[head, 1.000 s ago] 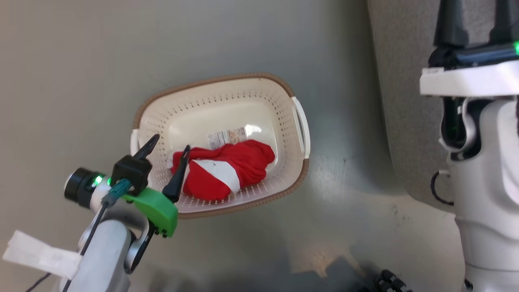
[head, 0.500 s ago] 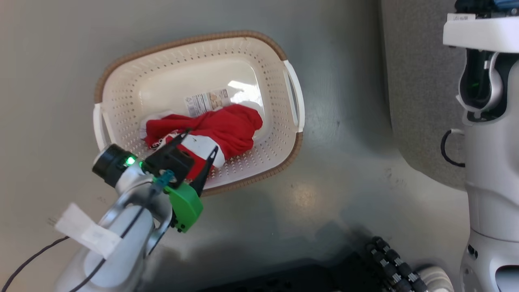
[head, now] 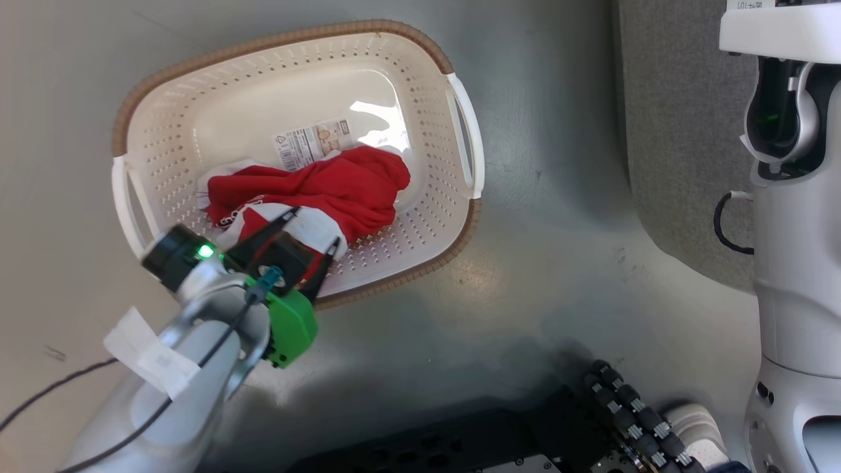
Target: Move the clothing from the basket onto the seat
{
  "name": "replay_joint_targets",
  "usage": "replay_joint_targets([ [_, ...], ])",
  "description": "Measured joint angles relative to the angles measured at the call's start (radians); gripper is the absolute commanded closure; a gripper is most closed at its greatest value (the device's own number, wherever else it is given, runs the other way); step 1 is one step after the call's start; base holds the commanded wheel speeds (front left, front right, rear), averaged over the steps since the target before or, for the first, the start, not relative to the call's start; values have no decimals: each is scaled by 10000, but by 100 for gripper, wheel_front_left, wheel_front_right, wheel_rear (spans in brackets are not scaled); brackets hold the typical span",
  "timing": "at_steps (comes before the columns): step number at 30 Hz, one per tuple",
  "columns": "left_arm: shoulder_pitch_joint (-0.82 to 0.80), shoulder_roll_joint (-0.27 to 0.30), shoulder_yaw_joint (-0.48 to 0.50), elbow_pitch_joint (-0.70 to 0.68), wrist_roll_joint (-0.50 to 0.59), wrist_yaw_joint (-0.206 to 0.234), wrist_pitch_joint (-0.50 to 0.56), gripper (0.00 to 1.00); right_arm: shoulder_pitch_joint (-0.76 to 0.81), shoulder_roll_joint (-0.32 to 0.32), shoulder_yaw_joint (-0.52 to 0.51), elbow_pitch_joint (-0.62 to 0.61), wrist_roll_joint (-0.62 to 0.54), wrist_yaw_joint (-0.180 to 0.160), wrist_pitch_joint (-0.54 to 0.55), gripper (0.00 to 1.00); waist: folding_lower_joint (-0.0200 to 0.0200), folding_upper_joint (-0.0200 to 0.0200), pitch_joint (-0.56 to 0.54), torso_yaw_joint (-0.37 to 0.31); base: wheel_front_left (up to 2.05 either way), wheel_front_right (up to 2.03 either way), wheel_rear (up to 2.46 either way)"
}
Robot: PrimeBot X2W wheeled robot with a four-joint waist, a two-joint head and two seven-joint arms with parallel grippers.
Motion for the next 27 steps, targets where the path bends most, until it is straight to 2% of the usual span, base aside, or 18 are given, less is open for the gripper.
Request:
replay_joint_targets([
  [26, -1055, 422, -926, 1415, 115, -8, 31, 0, -267, 25, 190, 77, 4, -2, 0, 0, -1, 0, 599, -380, 0, 0, 0],
  [27, -1072, 422, -965, 1482, 115, -8, 31, 3, -298, 25, 192, 81, 4, -2, 0, 0, -1, 0, 611, -398, 0, 0, 0],
])
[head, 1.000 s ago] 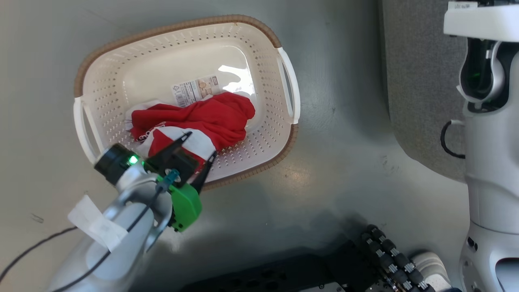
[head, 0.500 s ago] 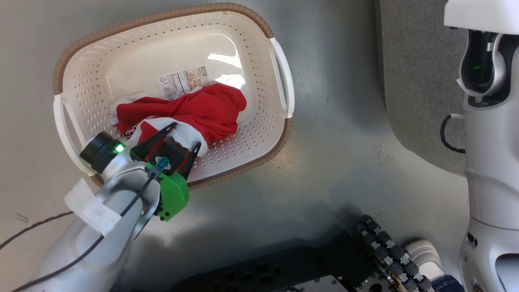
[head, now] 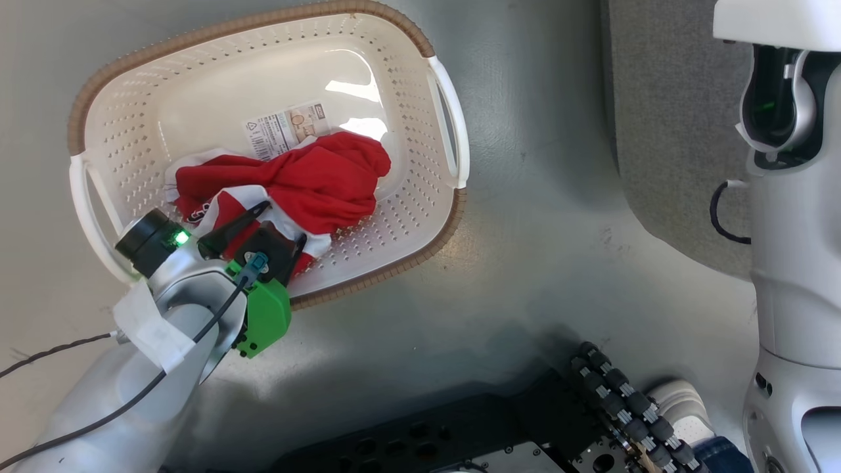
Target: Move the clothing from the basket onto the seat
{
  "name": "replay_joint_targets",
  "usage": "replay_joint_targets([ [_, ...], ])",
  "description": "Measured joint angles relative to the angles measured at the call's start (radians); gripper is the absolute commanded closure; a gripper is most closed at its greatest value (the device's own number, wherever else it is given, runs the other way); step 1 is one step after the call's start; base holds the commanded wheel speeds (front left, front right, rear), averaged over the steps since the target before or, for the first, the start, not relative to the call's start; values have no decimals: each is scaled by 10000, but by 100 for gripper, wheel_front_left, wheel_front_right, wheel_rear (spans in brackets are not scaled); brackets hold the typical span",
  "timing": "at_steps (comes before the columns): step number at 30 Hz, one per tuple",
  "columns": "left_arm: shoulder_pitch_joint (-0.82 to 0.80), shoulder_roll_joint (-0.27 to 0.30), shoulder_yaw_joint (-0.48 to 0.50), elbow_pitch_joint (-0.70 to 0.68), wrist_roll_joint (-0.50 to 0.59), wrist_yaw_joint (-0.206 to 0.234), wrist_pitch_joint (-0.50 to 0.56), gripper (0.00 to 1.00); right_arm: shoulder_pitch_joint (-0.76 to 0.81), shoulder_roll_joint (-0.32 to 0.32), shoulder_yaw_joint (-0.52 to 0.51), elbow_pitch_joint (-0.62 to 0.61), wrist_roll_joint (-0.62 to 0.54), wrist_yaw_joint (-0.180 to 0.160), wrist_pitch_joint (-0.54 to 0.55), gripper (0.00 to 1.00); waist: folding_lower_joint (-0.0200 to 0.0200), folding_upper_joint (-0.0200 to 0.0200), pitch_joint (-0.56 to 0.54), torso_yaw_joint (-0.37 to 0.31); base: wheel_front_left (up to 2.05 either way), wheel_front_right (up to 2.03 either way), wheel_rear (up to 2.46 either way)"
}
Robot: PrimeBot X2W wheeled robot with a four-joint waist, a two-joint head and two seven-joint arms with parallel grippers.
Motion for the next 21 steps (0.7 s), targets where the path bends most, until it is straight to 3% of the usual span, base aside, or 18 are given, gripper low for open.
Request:
replay_joint_targets([
  [2, -37, 2, -90, 111, 13, 0, 0, 52, -36, 0, 8, 0, 0, -4, 0, 0, 0, 0, 23, -35, 0, 0, 0],
  [3, -58, 2, -132, 138, 13, 0, -2, 63, -36, 2, 10, 2, 0, -8, 0, 0, 0, 0, 34, -53, 0, 0, 0],
  [4, -87, -2, -176, 148, 12, 0, -6, 87, -36, 2, 10, 6, 0, -10, 0, 0, 0, 0, 43, -68, 0, 0, 0],
  [5, -118, -15, -192, 148, 12, 0, -46, 98, -36, 2, 6, 10, 2, -12, 0, 0, 0, 0, 51, -82, 0, 0, 0],
  [21, -439, -591, -247, 113, -403, -2, -1214, 100, -31, 13, -244, 198, -4, -86, 0, 0, 0, 0, -231, 84, 0, 0, 0],
])
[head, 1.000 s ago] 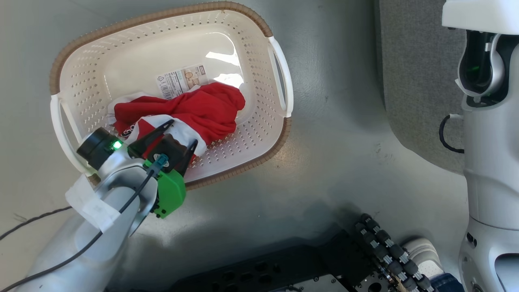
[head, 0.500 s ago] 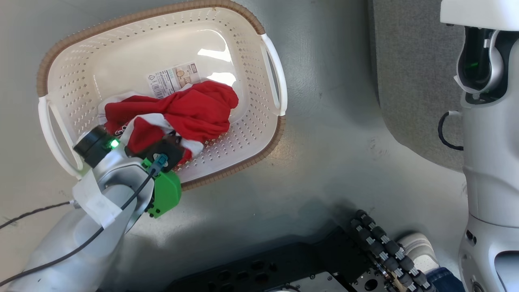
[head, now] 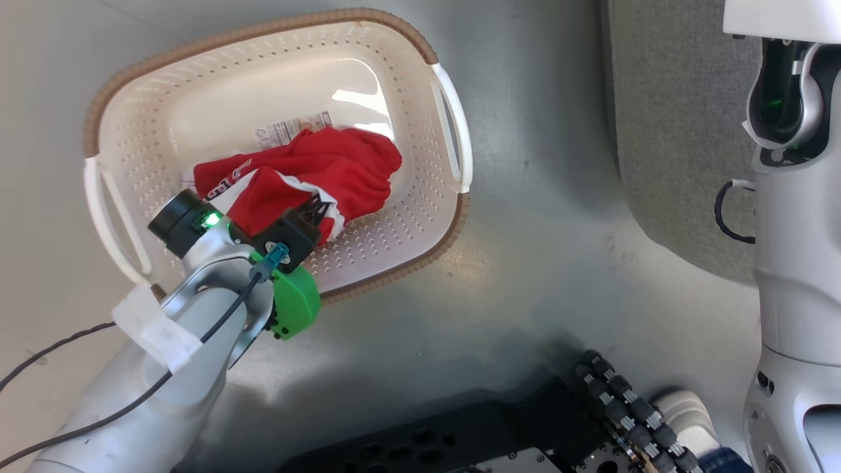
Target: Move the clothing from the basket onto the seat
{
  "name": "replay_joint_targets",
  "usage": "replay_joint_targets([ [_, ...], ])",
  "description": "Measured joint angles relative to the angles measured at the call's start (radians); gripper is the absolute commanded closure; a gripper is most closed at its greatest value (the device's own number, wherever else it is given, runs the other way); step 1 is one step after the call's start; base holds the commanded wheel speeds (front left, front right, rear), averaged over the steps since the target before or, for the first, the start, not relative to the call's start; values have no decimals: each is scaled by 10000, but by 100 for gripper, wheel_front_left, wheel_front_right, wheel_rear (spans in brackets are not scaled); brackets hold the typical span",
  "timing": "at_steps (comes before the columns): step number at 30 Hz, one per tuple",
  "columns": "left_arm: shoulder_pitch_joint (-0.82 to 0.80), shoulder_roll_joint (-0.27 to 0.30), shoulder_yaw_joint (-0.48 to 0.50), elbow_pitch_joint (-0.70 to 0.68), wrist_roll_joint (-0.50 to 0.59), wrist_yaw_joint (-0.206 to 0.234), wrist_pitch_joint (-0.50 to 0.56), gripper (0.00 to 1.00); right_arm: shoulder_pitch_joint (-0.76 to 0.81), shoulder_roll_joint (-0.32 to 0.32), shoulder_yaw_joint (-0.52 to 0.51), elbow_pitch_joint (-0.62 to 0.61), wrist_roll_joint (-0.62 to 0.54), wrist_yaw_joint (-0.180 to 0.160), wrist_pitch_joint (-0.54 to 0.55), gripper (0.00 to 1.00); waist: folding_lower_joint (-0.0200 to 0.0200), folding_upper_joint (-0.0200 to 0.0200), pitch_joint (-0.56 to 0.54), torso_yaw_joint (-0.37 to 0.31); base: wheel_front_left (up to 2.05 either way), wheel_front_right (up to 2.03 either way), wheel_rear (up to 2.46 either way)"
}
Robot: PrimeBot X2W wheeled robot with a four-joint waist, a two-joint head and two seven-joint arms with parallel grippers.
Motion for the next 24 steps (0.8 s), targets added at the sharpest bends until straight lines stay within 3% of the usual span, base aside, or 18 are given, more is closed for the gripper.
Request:
replay_joint_targets([
  [16, -156, -566, 991, -836, -1043, 0, -476, 100, 966, 0, -215, 861, -188, 33, 0, 0, 0, 0, -1486, 643, 0, 0, 0],
  [24, -378, -654, 1498, -1304, -1244, 2, -497, 100, 1749, 0, -244, 1371, -355, 330, 0, 0, 0, 0, -2667, 1105, 0, 0, 0],
])
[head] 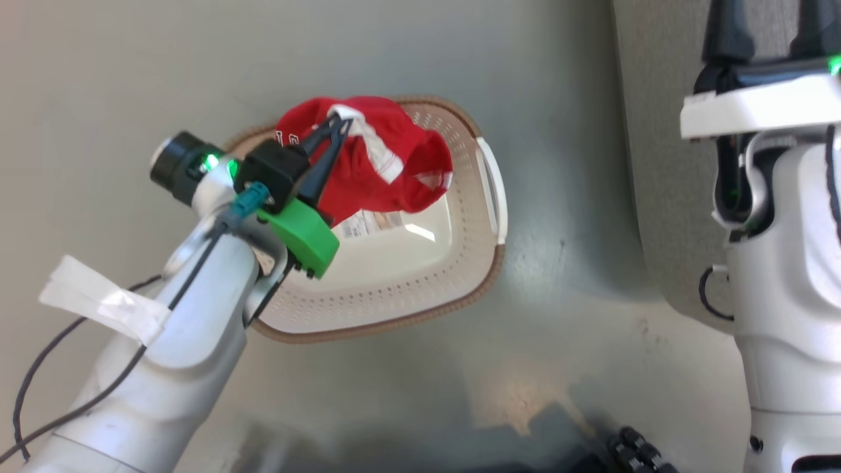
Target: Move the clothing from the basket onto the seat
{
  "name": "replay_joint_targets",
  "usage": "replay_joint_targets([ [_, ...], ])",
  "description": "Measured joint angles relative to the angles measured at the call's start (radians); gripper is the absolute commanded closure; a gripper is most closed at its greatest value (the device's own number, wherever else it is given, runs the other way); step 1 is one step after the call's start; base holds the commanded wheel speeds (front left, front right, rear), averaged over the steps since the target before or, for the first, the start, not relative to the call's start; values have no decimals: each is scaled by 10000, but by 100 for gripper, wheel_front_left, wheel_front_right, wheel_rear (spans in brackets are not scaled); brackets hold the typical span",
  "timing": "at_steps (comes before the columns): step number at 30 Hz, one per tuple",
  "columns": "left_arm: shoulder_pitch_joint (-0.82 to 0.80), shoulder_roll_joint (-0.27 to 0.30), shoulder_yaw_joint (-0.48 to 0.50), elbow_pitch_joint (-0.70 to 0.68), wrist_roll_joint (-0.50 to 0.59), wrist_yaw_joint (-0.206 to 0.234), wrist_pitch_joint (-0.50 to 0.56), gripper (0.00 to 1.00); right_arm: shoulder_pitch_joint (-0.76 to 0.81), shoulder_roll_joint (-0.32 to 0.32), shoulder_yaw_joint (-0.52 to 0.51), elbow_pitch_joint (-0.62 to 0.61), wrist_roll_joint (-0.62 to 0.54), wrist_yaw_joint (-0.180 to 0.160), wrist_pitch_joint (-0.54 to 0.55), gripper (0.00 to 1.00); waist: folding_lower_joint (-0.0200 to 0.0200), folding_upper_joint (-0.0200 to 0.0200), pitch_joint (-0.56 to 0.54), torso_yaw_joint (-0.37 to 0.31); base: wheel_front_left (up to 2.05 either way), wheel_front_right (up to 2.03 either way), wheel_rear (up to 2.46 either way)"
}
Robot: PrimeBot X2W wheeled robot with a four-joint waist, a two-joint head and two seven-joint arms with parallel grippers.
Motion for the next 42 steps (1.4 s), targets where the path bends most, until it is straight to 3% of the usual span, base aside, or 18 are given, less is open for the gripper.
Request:
replay_joint_targets([
  [19, -301, -265, 497, -374, -491, -2, -10, 100, 1478, 4, 391, 1030, 13, 395, 0, 0, 0, 0, -2709, 850, 0, 0, 0],
  [42, 660, -514, 150, 353, -1195, -2, 54, 100, 3424, 33, 1060, 2182, 399, 658, 2, 0, -1, 0, -5896, 1086, 0, 0, 0],
])
